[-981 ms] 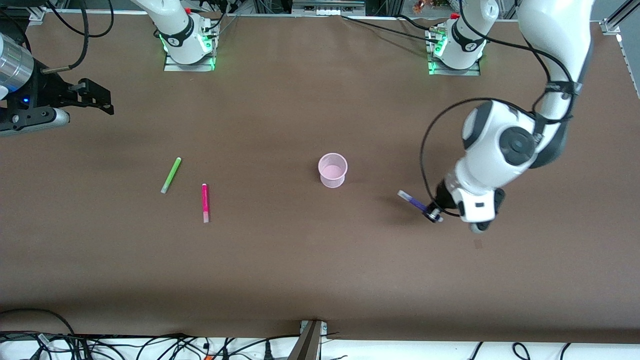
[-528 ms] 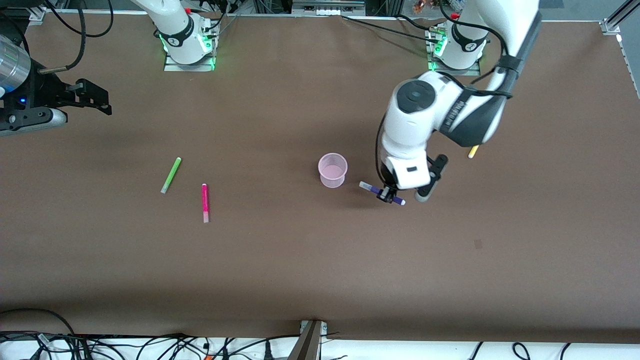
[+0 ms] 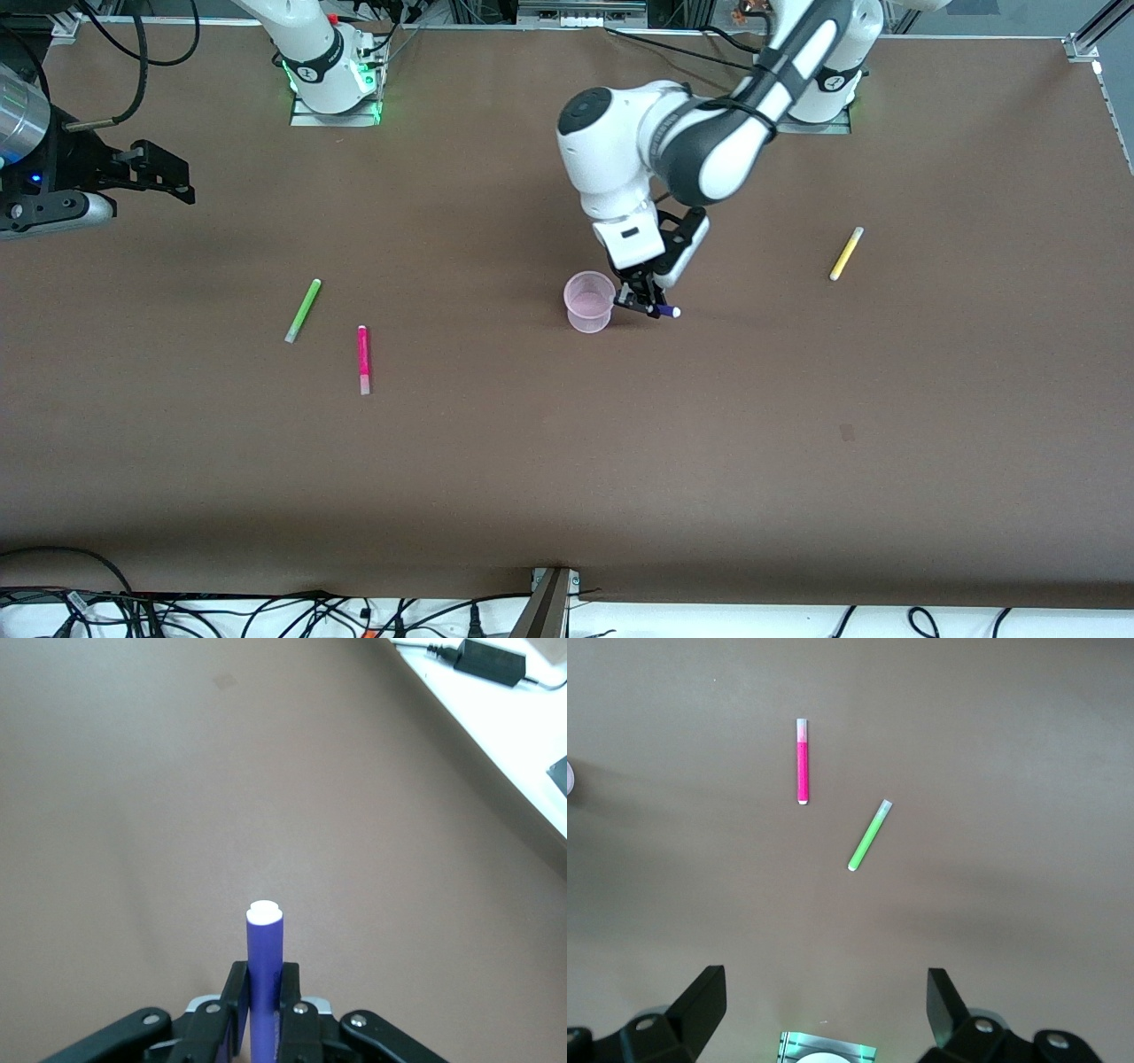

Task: Organize pens into pink holder with both arms
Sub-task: 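Drop the marker into the holder while the right gripper reaches the pink marker, then grasp the pink marker with the right gripper while the left gripper withdraws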

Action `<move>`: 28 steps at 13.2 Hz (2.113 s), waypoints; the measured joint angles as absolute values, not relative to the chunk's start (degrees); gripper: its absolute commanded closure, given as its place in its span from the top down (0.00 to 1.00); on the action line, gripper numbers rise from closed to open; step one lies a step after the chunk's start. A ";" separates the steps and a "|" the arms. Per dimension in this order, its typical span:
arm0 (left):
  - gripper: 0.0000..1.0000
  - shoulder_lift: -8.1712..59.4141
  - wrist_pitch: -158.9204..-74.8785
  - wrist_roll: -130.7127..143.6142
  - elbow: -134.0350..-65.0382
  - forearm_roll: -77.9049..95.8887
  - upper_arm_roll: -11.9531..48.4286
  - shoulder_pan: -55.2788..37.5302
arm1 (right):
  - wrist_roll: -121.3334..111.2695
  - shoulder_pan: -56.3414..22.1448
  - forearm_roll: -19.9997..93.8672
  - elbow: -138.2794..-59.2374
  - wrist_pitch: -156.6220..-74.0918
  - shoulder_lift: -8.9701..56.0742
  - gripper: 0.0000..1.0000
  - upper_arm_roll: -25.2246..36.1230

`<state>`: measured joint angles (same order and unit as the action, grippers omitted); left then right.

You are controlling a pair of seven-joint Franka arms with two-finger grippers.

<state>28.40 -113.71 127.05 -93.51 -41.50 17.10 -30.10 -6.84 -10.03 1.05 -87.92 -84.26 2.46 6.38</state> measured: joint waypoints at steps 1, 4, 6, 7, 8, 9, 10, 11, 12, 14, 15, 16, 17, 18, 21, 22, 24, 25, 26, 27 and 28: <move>0.00 29.08 -112.60 129.34 -93.50 -43.11 17.01 -31.56 | -6.84 -10.03 1.05 -87.92 -84.25 2.46 1.00 6.39; 0.00 30.99 -111.45 133.86 -93.33 -47.91 16.61 -34.34 | -6.85 -10.03 1.05 -87.92 -84.25 2.47 1.00 6.39; 0.00 32.57 -109.93 134.96 -92.35 -51.02 16.51 -35.62 | -6.94 -10.03 1.04 -87.92 -84.34 2.47 1.00 6.39; 0.00 33.38 -109.36 135.19 -91.40 -51.66 16.46 -36.23 | -7.03 -10.04 1.04 -87.92 -84.41 2.47 1.00 6.39; 0.00 34.01 -108.97 135.25 -90.44 -51.81 16.41 -36.78 | -7.05 -10.04 1.04 -87.92 -84.67 2.49 1.00 6.39; 0.00 34.51 -108.47 135.26 -89.70 -51.81 16.40 -37.28 | -7.09 -10.04 1.04 -87.91 -85.28 2.61 1.00 6.39; 0.00 34.99 -107.67 135.60 -89.19 -51.81 16.37 -37.83 | -7.44 -10.04 1.04 -87.92 -85.86 2.94 1.00 6.39; 0.00 35.53 -106.97 136.40 -88.67 -51.81 16.38 -38.36 | -8.04 -10.04 1.04 -87.92 -86.35 3.48 1.00 6.39; 0.00 36.15 -106.24 137.19 -88.19 -51.81 16.37 -38.89 | -8.65 -10.04 1.04 -87.93 -86.78 4.35 1.00 6.39; 0.00 37.19 -105.03 138.31 -87.59 -51.81 16.34 -39.87 | -9.34 -10.04 1.03 -87.94 -87.26 6.73 1.00 6.38; 0.33 37.63 -104.57 138.70 -87.37 -51.81 16.32 -40.32 | -9.43 -10.04 0.91 -87.96 -87.31 8.14 1.00 6.39; 0.53 37.92 -104.36 138.90 -87.22 -51.81 16.21 -40.76 | -9.46 -10.05 0.70 -87.99 -87.37 9.72 1.00 6.38; 0.62 38.08 -104.24 139.03 -87.07 -51.82 15.94 -41.16 | -9.50 -10.05 0.57 -87.98 -87.81 11.42 1.00 6.38; 0.70 38.13 -104.18 139.06 -86.95 -51.82 15.80 -41.29 | -9.56 -10.07 0.57 -87.99 -88.80 12.99 1.00 6.34; 0.83 38.16 -104.05 139.00 -86.41 -51.82 15.39 -41.29 | -9.68 -10.91 0.61 -88.12 -92.37 18.53 1.00 5.82; 0.87 38.15 -104.05 138.55 -85.81 -51.83 15.18 -41.28 | -9.68 -11.37 0.65 -88.43 -95.00 20.72 1.00 5.66; 0.97 37.96 -102.74 134.88 -82.21 -51.70 14.71 -40.57 | -9.66 -12.75 0.98 -89.96 -101.61 24.94 1.00 5.44; 1.00 37.46 -101.81 131.11 -79.58 -50.47 14.65 -39.19 | -9.26 -13.82 1.46 -90.92 -104.79 26.80 1.00 5.41; 1.00 36.53 -101.32 125.36 -77.30 -47.29 14.64 -37.13 | -8.79 -14.66 2.91 -91.63 -107.17 28.42 1.00 5.39; 1.00 35.16 -101.18 118.89 -75.68 -43.23 14.58 -34.78 | -8.72 -15.08 4.74 -91.99 -108.78 29.91 1.00 5.39; 1.00 33.42 -101.07 112.52 -74.71 -39.27 14.55 -32.08 | -8.72 -15.22 5.87 -92.24 -110.24 31.24 0.98 5.40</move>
<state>33.42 -101.07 112.52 -74.71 -39.27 14.55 -32.08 -8.72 -15.22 5.87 -92.24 -110.24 31.24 5.40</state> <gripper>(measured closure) 0.000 0.000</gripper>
